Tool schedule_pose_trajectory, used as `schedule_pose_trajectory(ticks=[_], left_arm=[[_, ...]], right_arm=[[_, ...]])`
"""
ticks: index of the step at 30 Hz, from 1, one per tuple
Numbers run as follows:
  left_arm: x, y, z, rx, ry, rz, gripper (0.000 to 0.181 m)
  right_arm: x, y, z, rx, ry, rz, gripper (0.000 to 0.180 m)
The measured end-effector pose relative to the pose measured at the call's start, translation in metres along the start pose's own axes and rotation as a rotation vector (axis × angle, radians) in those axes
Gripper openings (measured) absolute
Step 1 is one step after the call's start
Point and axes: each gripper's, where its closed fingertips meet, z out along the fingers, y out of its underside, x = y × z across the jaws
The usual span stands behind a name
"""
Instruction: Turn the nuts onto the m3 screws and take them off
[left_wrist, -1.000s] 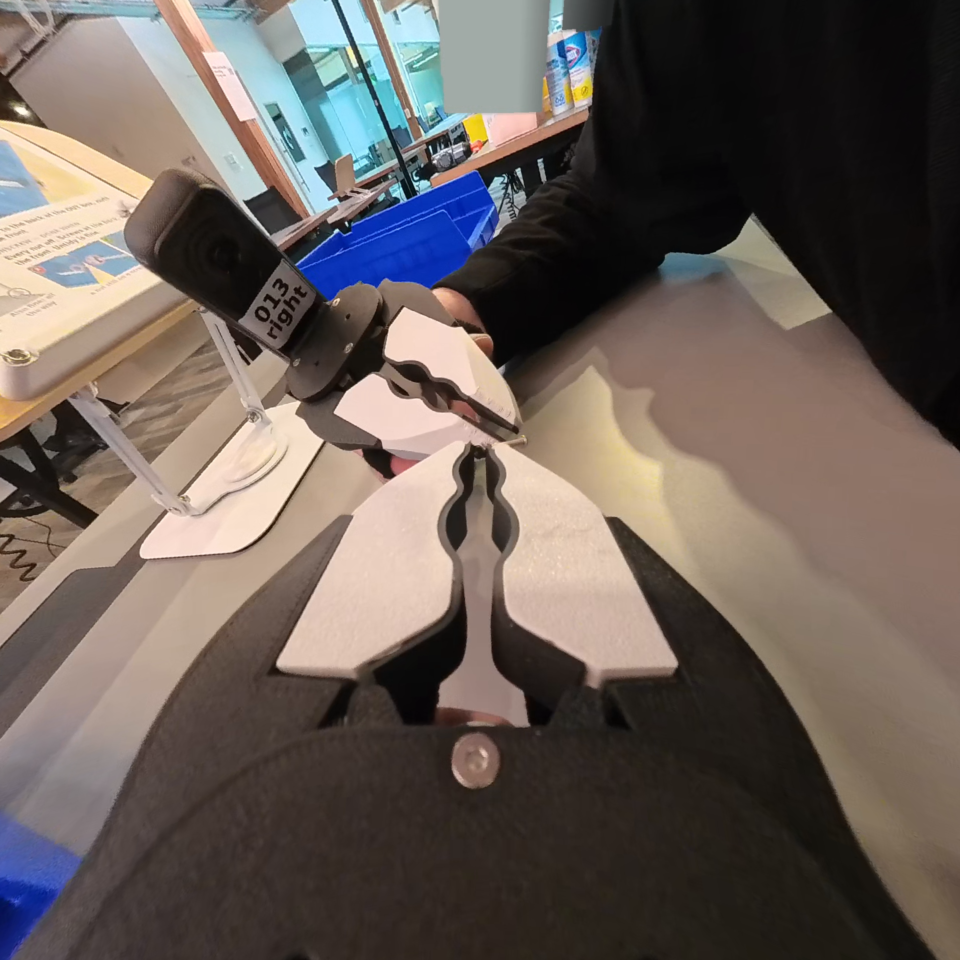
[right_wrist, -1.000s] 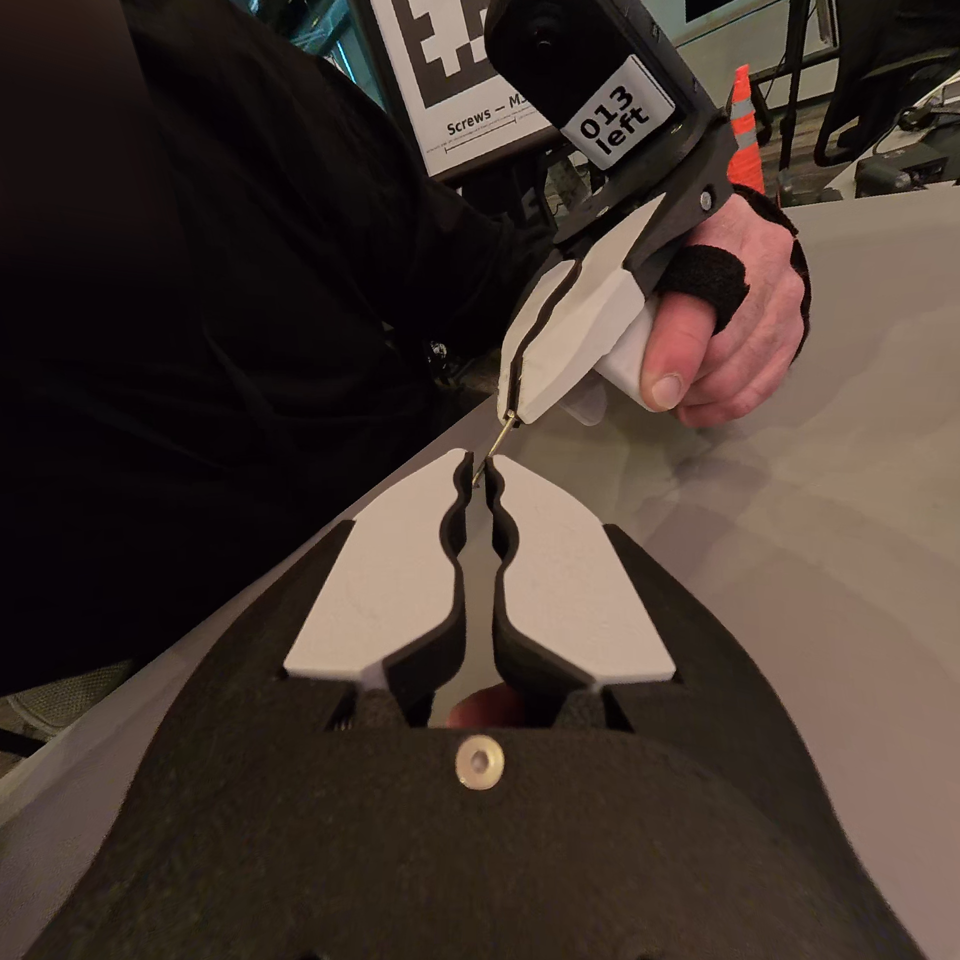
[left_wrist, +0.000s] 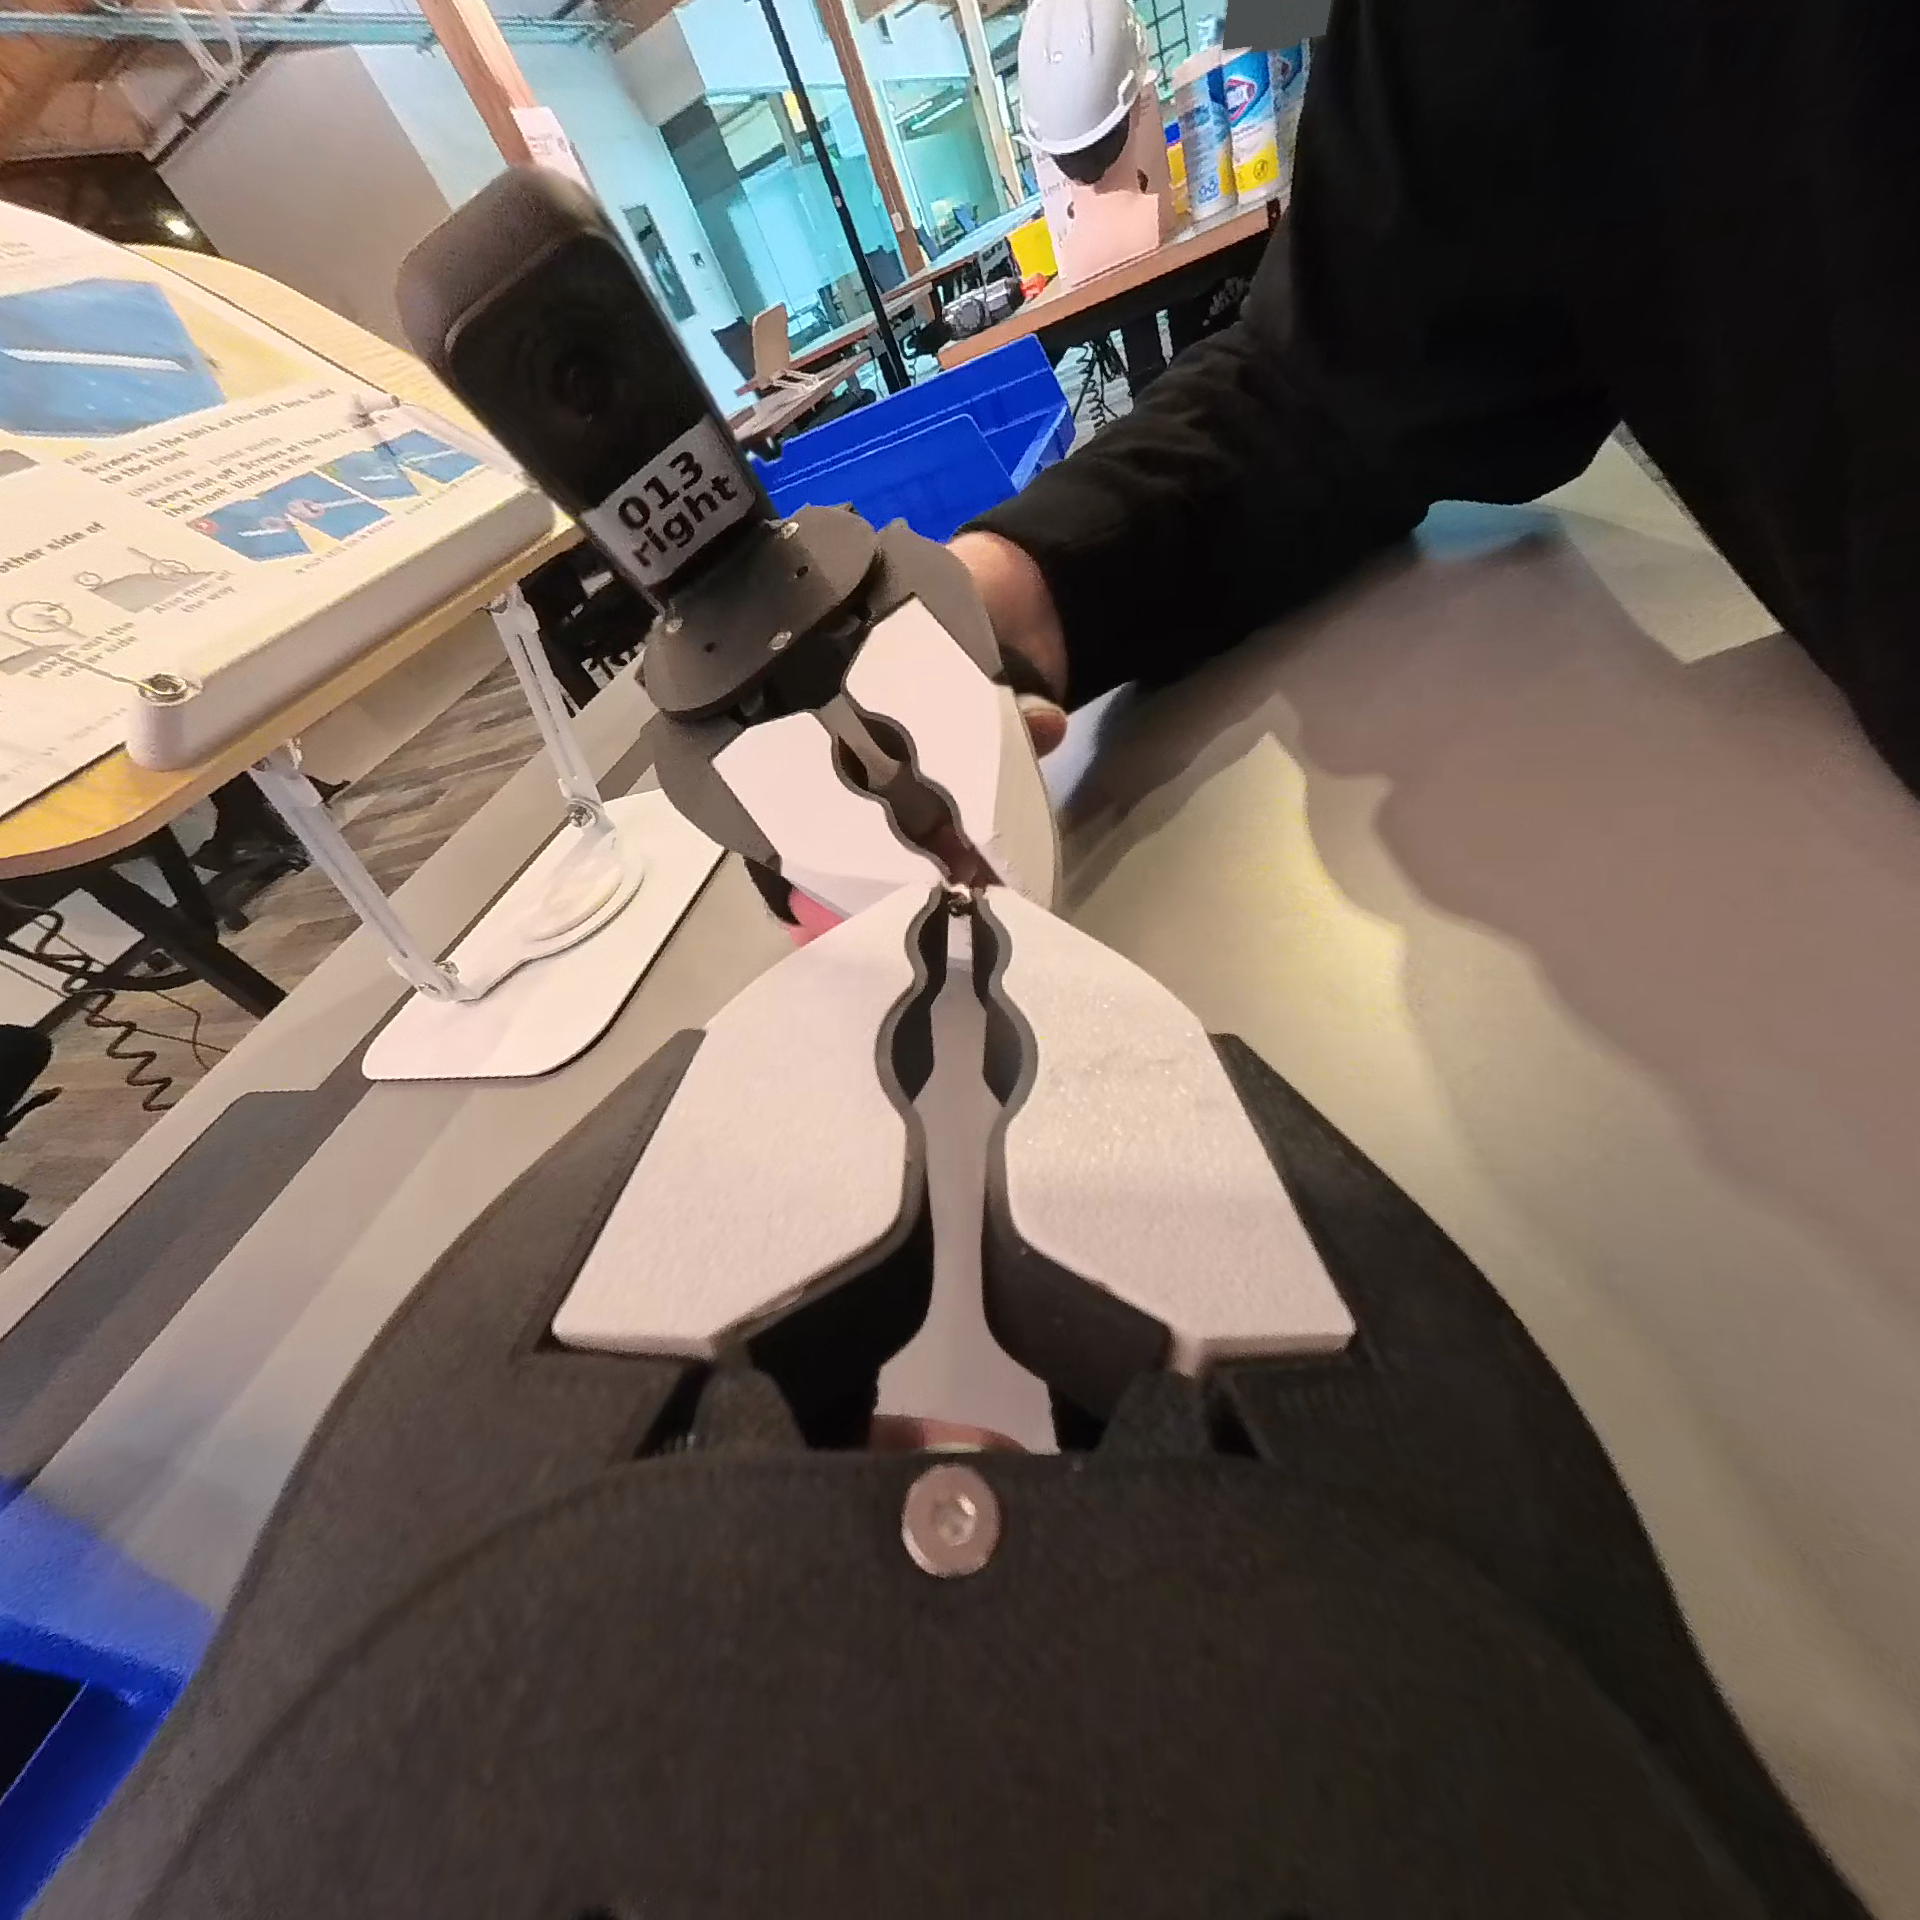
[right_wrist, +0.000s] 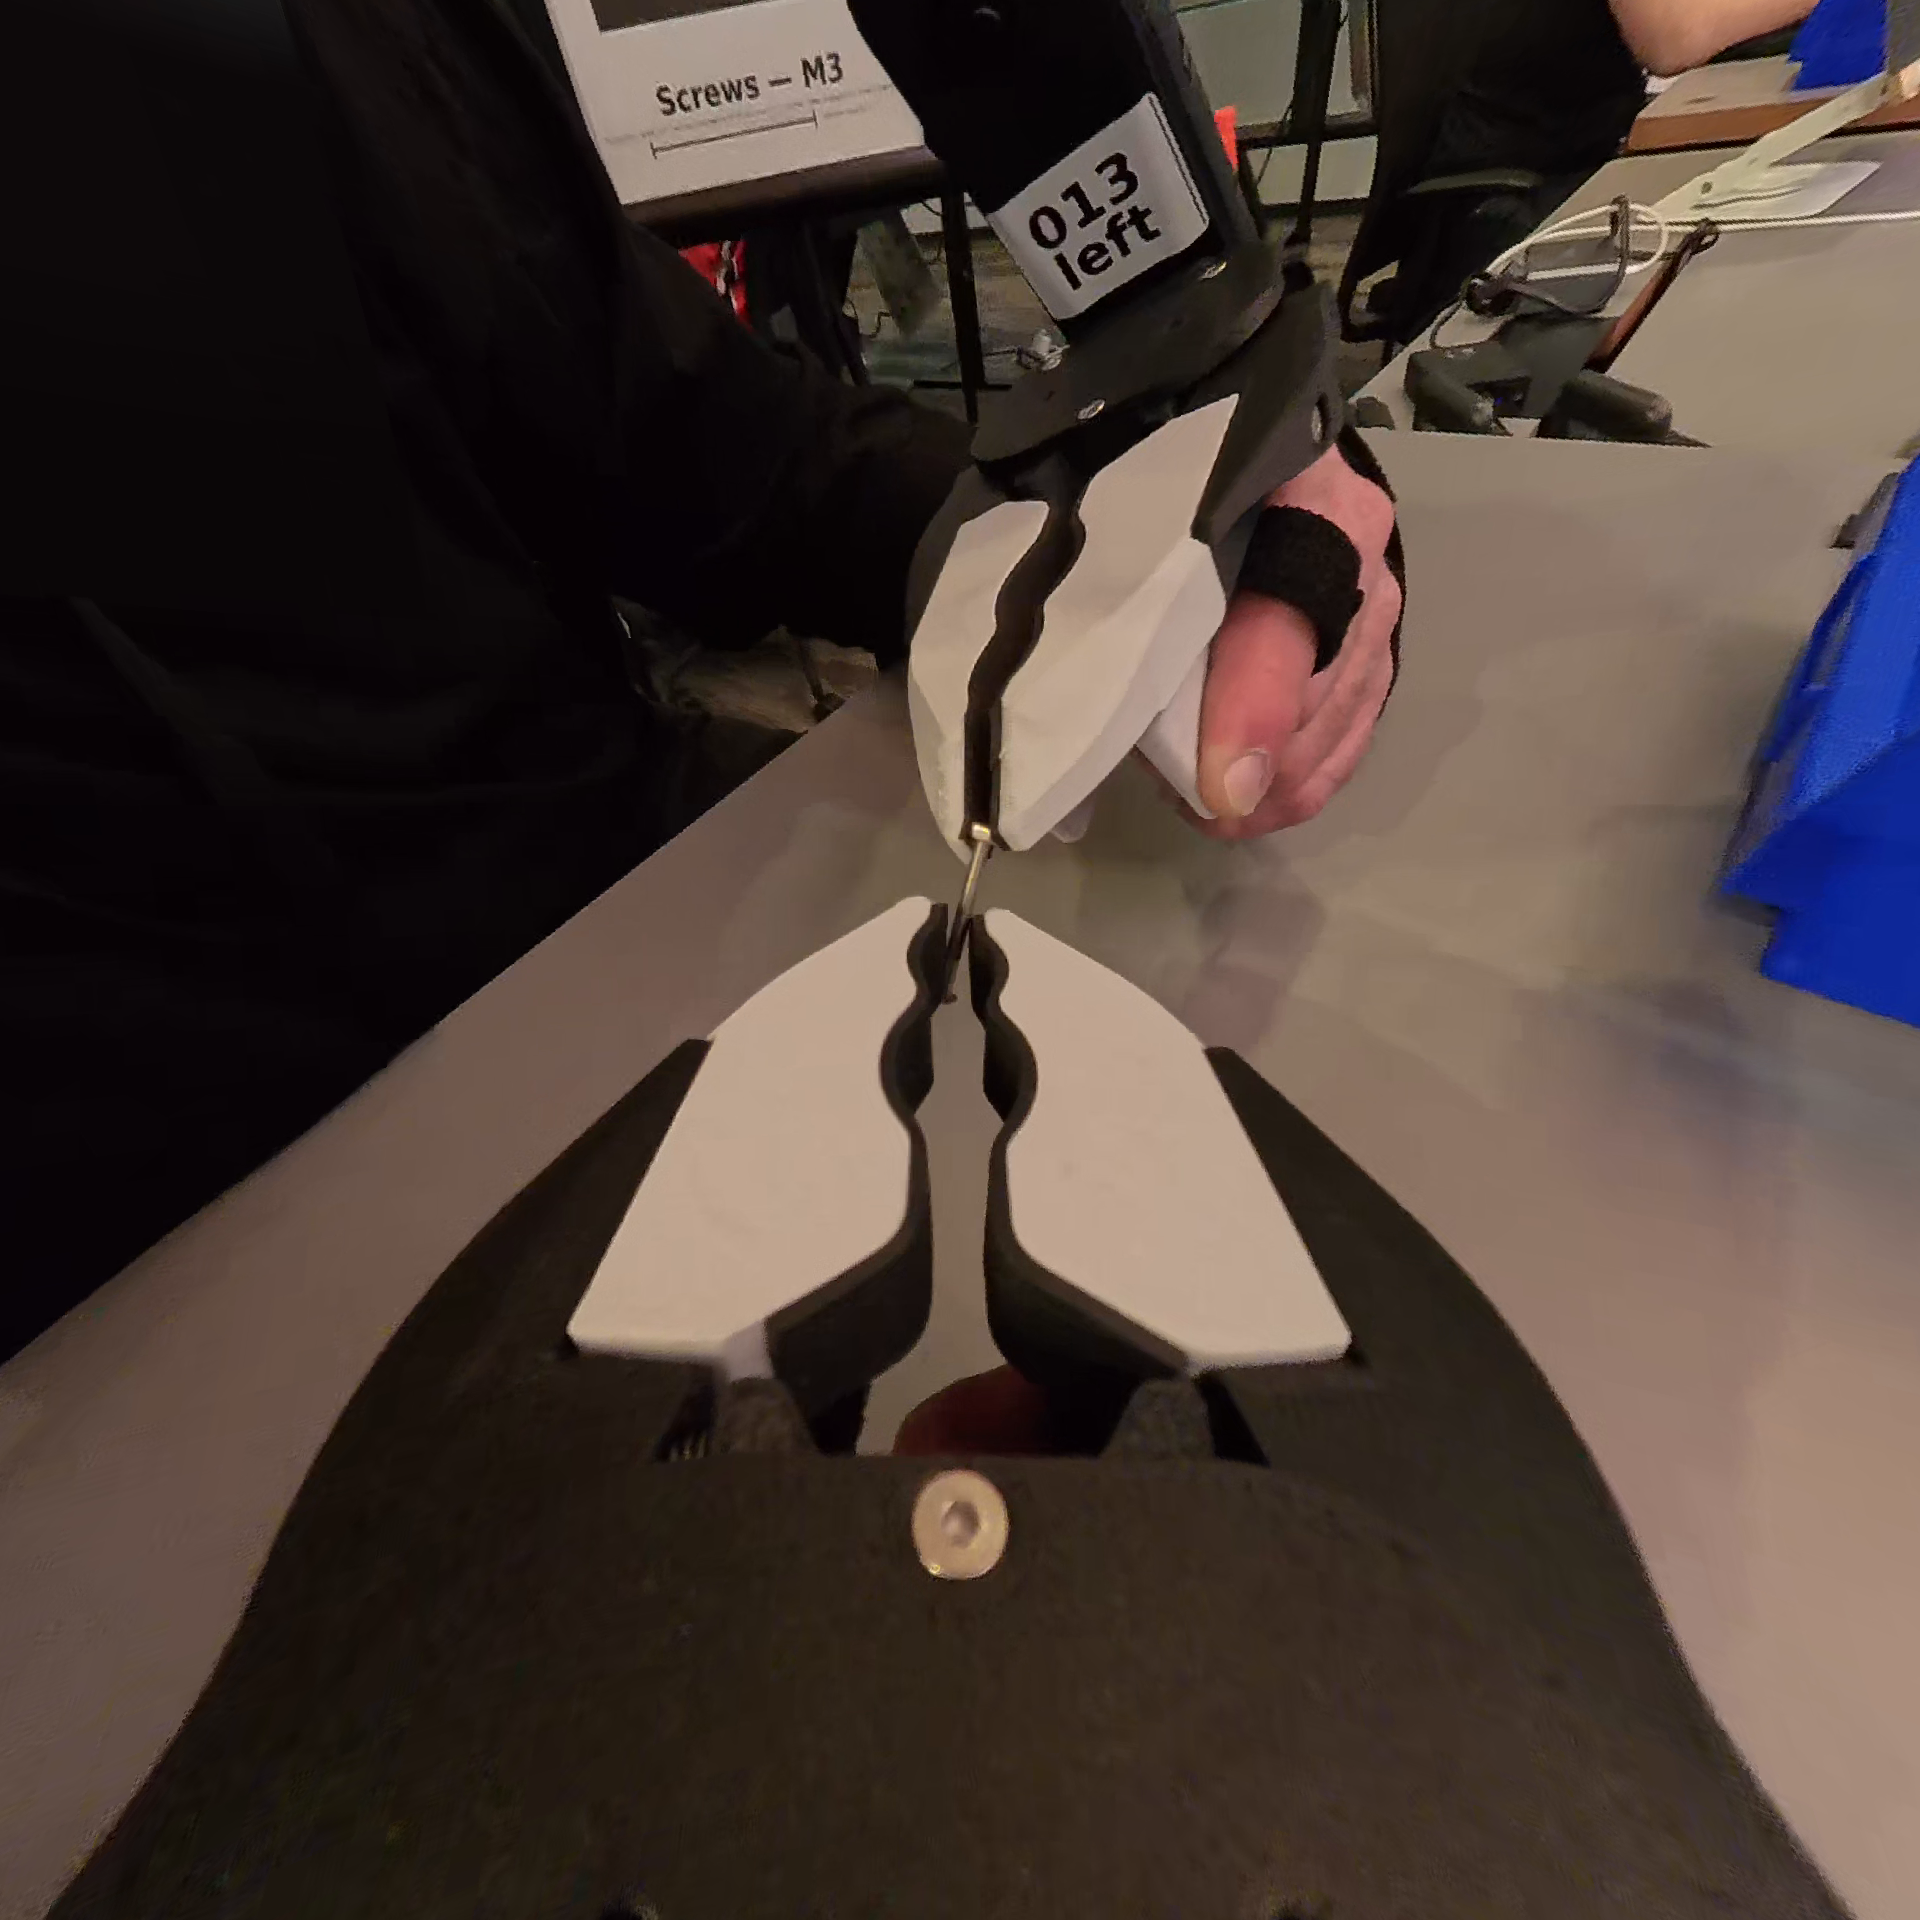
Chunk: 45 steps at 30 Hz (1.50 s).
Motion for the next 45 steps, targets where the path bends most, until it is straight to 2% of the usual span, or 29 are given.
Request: schedule_pose_trajectory(ticks=[23,45], left_arm=[[0.0065,0.0012,0.0020,-0.023,0.021,0.056,0.004],[0.0015,-0.0007,0.0005,0.009,0.014,-0.021,0.015]], right_arm=[[-0.0032,0.0029,0.0006,0.005,-0.048,0.037,0.002],[-0.0007,0.0015,0.0002,-0.006,-0.012,0.002,0.002]])
